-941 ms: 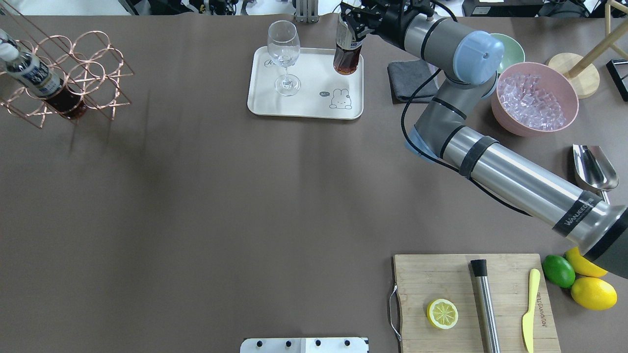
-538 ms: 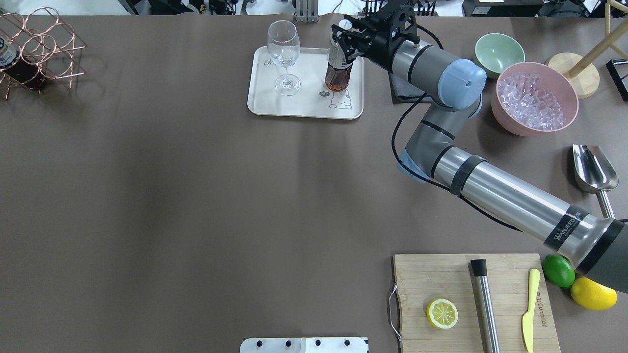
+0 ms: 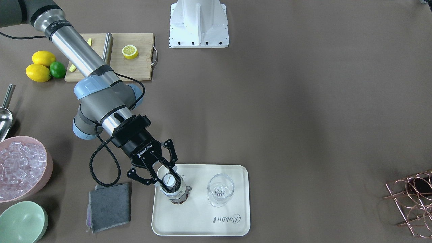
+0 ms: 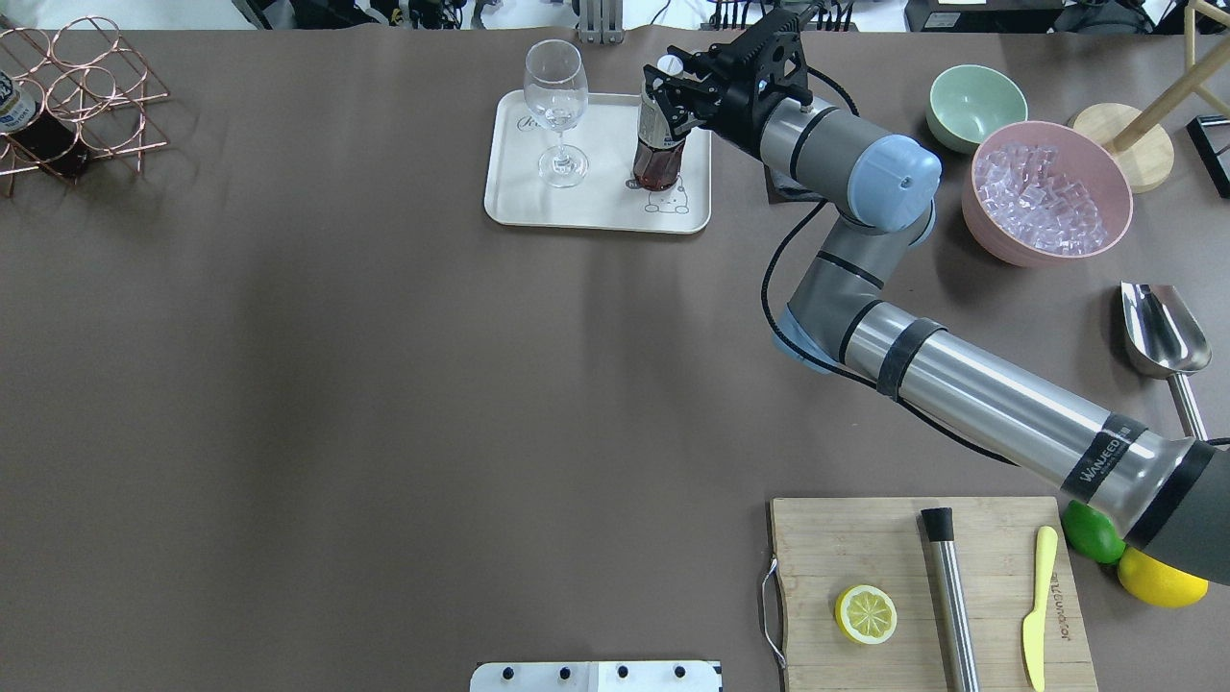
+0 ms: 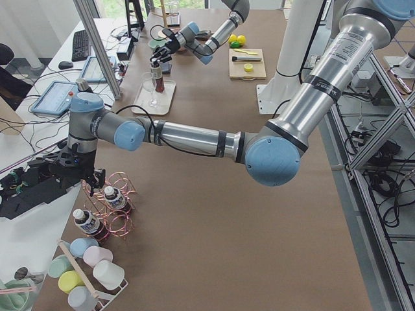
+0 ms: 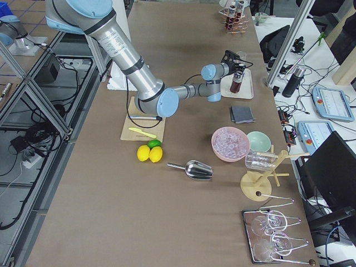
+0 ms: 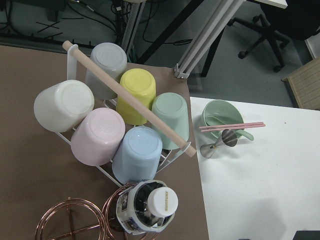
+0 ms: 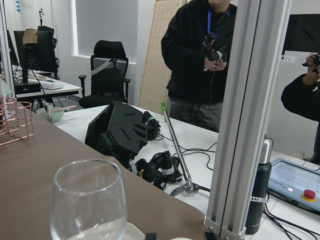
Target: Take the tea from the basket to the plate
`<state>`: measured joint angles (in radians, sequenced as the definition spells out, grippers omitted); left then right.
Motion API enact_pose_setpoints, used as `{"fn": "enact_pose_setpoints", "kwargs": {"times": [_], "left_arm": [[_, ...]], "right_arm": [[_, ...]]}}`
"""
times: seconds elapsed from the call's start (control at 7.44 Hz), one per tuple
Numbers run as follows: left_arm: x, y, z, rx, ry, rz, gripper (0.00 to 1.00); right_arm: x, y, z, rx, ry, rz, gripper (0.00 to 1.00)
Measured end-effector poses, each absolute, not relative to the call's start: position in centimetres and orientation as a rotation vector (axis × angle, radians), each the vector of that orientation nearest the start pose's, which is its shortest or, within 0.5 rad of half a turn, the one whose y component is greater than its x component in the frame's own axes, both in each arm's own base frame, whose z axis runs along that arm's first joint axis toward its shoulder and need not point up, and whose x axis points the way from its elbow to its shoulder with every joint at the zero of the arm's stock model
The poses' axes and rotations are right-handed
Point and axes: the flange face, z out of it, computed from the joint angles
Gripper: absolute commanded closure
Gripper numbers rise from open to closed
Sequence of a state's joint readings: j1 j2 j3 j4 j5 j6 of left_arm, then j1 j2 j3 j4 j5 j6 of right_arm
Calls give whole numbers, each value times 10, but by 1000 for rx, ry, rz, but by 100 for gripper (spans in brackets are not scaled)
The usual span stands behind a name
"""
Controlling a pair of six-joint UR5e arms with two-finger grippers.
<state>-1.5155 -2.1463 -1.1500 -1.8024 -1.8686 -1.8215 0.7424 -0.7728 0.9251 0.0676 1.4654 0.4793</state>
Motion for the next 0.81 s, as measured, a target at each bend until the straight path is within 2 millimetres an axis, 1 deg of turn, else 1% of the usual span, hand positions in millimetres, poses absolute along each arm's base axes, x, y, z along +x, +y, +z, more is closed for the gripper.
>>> {"fn": "enact_pose_setpoints", "kwargs": {"times": [0.13, 0.27, 0.54, 0.67, 0.81], "left_arm": [[-74, -745, 492, -41, 567, -1672, 2], [-82, -732, 475, -85, 600, -1653, 2], [-80, -689, 461, -175, 621, -1500, 2], [-77, -670, 461, -202, 627, -1382, 2], [-74, -653, 471, -218, 648, -1239, 2]], "right_arm": [[-468, -624, 280, 1468, -1027, -156, 29], [-466, -625, 280, 1474, -1021, -153, 1], [-463, -624, 273, 1485, -1026, -144, 0], [-462, -623, 273, 1484, -1028, -143, 0], [-461, -622, 270, 1487, -1033, -143, 0]]}}
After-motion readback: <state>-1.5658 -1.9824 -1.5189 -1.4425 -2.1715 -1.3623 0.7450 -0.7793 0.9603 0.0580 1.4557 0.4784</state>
